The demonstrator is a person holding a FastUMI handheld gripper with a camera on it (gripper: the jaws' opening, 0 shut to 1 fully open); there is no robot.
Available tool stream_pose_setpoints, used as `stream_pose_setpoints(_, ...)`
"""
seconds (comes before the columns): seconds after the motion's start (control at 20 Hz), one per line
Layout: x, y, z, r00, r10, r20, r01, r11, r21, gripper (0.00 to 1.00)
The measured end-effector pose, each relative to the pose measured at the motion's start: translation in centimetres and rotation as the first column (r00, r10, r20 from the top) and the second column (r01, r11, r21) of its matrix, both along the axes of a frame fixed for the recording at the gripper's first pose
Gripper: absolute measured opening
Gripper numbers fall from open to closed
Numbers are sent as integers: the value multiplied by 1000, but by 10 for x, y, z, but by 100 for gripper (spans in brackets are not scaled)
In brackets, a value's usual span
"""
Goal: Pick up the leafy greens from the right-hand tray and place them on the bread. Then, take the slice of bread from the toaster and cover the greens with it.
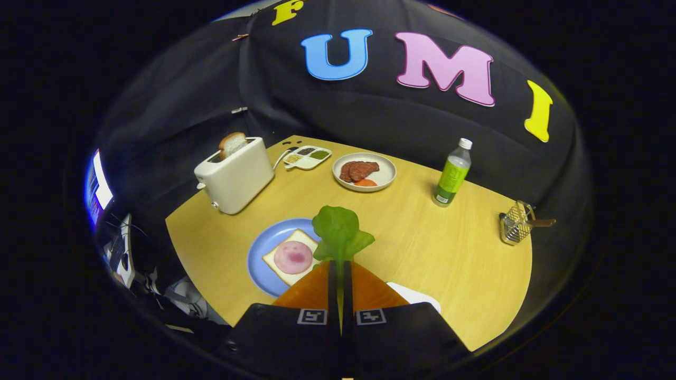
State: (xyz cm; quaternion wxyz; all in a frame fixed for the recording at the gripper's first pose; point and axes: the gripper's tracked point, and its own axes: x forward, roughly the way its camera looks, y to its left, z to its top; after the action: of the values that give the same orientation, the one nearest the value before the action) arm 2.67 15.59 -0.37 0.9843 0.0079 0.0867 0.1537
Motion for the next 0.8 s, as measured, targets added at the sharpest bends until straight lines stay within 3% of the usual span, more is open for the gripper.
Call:
stream_pose_setpoints(0.45,39,79,2,994,91,-55,-92,996,-16,5)
stream_pose_setpoints(0.6,51,89,-4,993,86,-75,-89,995,-46,5)
stream_pose_setpoints(0.7,61,85,-13,994,52,-93,-58,996,-69,12)
stream_pose_setpoints(0.75,63,87,-16,994,46,-103,-53,997,-61,25)
stream_pose_setpoints(0.8,67,87,-18,994,35,-108,-41,998,-53,28)
